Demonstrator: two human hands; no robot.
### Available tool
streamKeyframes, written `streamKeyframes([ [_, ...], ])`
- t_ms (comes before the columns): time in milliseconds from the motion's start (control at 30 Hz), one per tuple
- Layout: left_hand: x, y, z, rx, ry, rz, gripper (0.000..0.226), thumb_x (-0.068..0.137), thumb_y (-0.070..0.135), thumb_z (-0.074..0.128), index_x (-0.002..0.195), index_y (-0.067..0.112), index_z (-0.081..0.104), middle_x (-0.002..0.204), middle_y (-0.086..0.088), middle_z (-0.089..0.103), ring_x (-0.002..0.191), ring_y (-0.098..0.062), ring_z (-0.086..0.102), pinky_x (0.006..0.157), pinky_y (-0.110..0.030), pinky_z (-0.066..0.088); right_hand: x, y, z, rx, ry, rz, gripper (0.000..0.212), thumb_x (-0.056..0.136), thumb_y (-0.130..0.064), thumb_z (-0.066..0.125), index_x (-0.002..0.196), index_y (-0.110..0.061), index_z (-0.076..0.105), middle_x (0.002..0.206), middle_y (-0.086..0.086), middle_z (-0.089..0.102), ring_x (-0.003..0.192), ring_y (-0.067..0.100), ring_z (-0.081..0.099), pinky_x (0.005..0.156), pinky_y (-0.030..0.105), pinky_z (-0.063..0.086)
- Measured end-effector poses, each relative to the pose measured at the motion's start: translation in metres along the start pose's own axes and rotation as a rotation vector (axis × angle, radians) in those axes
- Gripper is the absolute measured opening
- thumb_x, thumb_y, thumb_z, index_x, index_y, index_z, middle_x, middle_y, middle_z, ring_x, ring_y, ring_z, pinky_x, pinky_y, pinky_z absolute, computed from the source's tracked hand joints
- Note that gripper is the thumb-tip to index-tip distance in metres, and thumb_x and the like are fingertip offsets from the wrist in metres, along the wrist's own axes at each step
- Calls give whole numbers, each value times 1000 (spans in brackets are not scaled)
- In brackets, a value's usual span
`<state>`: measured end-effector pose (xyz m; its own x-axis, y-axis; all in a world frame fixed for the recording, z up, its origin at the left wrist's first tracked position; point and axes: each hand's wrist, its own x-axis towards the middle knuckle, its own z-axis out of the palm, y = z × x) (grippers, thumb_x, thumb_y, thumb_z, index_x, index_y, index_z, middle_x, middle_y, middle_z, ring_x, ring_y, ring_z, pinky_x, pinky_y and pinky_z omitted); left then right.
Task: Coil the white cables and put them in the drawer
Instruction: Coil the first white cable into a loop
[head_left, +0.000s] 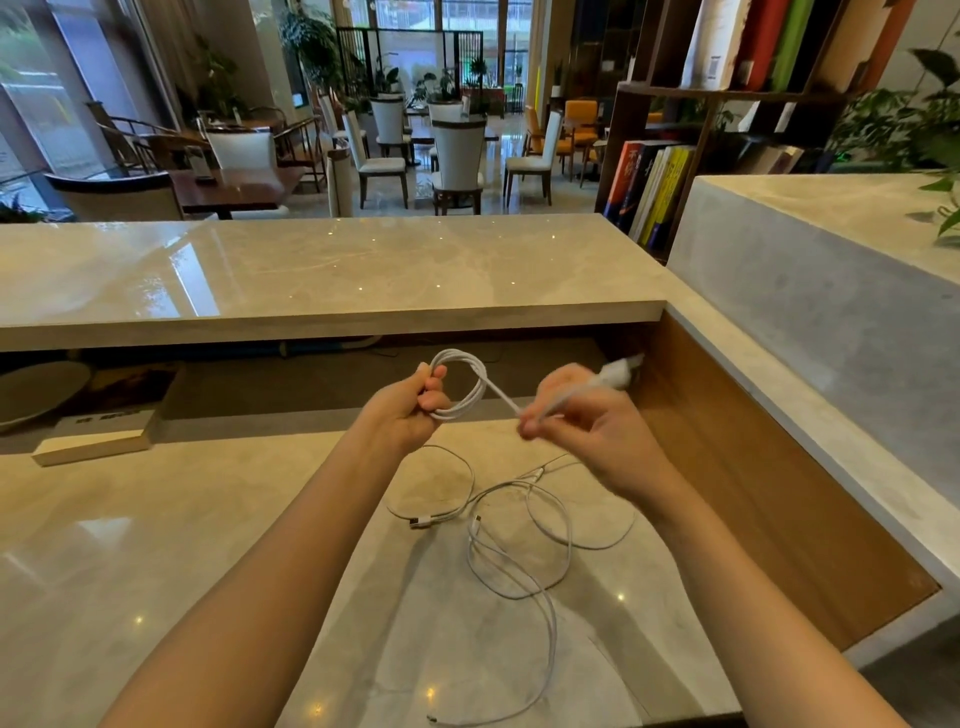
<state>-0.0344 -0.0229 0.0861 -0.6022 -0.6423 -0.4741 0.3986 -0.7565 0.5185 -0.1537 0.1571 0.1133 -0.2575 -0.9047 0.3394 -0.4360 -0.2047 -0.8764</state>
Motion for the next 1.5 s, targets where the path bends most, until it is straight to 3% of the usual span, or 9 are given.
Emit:
streamKeyframes([
  [133,-9,-6,7,-104,-96,-15,31,99,24,38,89,2,56,60,1,42,37,-6,31,36,-13,28,-4,18,15,-469,-197,-23,16,87,-5,61,98,-11,70,97,-5,51,86,4,54,77,11,49],
  [267,-21,-16,16,-67,-180,-17,30,99,25,37,91,3,55,59,0,43,40,-6,30,38,-13,29,7,31,17,-548,-206,89,23,93,-23,53,107,-15,69,104,-2,59,90,9,56,79,17,47],
  [367,-30,-23,20,40,-226,21,29,100,25,36,90,5,55,60,0,43,45,-6,29,40,-14,30,14,24,23,-420,-151,176,37,97,-33,43,95,-9,71,93,3,66,82,13,61,75,28,51],
  [567,-46,-26,21,544,-289,295,25,101,23,33,94,8,52,66,1,43,51,-8,33,49,-19,34,19,18,29,12,-41,386,43,98,-36,40,98,-2,68,89,10,71,80,15,67,72,20,53],
  [700,-51,-37,24,771,-165,449,25,101,23,32,95,8,51,67,-1,44,54,-11,41,57,-24,43,21,22,33,-33,76,406,37,97,-30,43,97,-3,68,92,15,70,89,26,64,82,39,52],
  [967,-38,-47,25,1038,84,563,27,101,24,32,88,12,53,82,-6,56,77,-20,58,77,-34,52,21,21,33,97,290,436,25,92,-23,53,85,-9,71,85,15,64,79,19,53,69,29,42],
  [1167,-38,-44,25,701,4,317,30,99,18,37,91,6,63,78,-8,65,72,-16,62,79,-32,53,16,26,27,285,115,463,22,91,-19,54,77,-10,69,84,3,67,86,15,58,77,29,44],
  [1267,-44,-44,25,406,-96,124,26,98,16,41,86,5,62,75,-9,62,76,-19,61,86,-37,51,14,33,22,360,155,588,23,91,-21,54,77,-10,67,79,3,62,78,15,52,68,28,40],
  [1500,-42,-44,15,320,-191,35,32,99,26,37,78,10,54,59,-3,48,60,-16,49,78,-33,43,23,29,18,188,301,604,14,85,-20,60,79,-9,68,76,4,59,71,15,49,64,27,41],
])
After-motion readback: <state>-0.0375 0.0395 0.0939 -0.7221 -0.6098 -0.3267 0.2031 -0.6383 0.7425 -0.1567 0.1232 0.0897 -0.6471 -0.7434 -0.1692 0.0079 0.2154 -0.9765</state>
